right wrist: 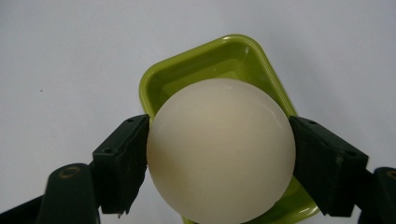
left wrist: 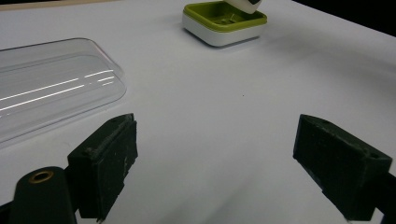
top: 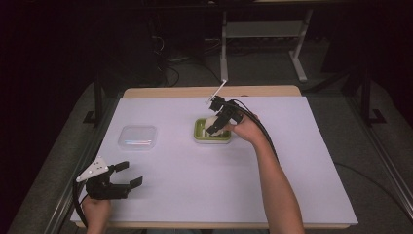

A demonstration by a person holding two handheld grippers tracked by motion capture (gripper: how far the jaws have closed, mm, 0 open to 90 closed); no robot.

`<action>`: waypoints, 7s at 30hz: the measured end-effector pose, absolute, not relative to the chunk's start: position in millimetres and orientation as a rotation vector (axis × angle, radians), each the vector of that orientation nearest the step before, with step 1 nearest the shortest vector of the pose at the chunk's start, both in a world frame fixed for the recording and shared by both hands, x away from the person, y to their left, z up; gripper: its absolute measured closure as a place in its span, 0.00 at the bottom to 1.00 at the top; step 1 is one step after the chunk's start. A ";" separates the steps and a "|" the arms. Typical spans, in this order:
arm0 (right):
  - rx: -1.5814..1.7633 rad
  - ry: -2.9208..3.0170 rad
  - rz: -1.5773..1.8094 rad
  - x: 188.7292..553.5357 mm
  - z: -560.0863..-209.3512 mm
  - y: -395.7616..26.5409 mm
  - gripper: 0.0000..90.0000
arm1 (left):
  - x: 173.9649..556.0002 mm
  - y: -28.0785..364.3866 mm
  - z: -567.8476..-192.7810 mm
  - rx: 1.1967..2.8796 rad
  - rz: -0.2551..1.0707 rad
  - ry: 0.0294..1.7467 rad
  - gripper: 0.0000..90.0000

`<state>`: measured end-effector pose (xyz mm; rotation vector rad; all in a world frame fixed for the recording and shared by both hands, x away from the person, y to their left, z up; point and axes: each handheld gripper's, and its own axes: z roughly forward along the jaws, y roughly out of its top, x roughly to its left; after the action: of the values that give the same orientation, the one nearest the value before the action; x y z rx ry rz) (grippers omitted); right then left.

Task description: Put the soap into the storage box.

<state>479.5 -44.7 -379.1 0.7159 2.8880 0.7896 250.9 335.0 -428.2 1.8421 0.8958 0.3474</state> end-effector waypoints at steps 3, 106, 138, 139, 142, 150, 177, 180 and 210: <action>0.727 2.888 0.774 481.0 -381.8 -43.2 0.25 | 250.8 334.8 -428.1 1.841 0.348 0.895 0.15; 0.740 2.852 0.967 424.5 -364.5 -97.1 0.34 | 251.4 331.4 -429.0 1.855 0.331 0.882 0.15; 0.783 2.824 1.027 391.2 -369.2 -134.2 0.33 | 250.9 329.2 -429.2 1.856 0.330 0.881 0.15; 0.788 2.823 1.036 389.9 -369.7 -135.2 0.33 | 250.7 328.7 -429.2 1.855 0.327 0.883 0.15; 0.798 2.830 1.033 387.7 -371.1 -137.7 0.33 | 250.8 328.7 -429.1 1.860 0.328 0.881 0.15; 0.804 2.829 1.050 380.1 -375.3 -143.6 0.33 | 250.8 328.9 -429.3 1.858 0.328 0.883 0.15; 0.852 2.827 1.091 355.1 -388.7 -168.2 0.33 | 251.2 328.1 -430.1 1.865 0.329 0.878 0.15; 0.848 2.817 1.100 352.0 -388.6 -170.4 0.33 | 251.1 327.8 -430.1 1.866 0.328 0.877 0.15; 0.922 2.789 1.129 321.2 -409.5 -205.1 0.34 | 250.8 325.9 -430.8 1.888 0.325 0.873 0.15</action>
<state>321.2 -205.1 -409.5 0.9219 2.7893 1.1289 250.8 325.9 -430.8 1.8883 0.8727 0.3253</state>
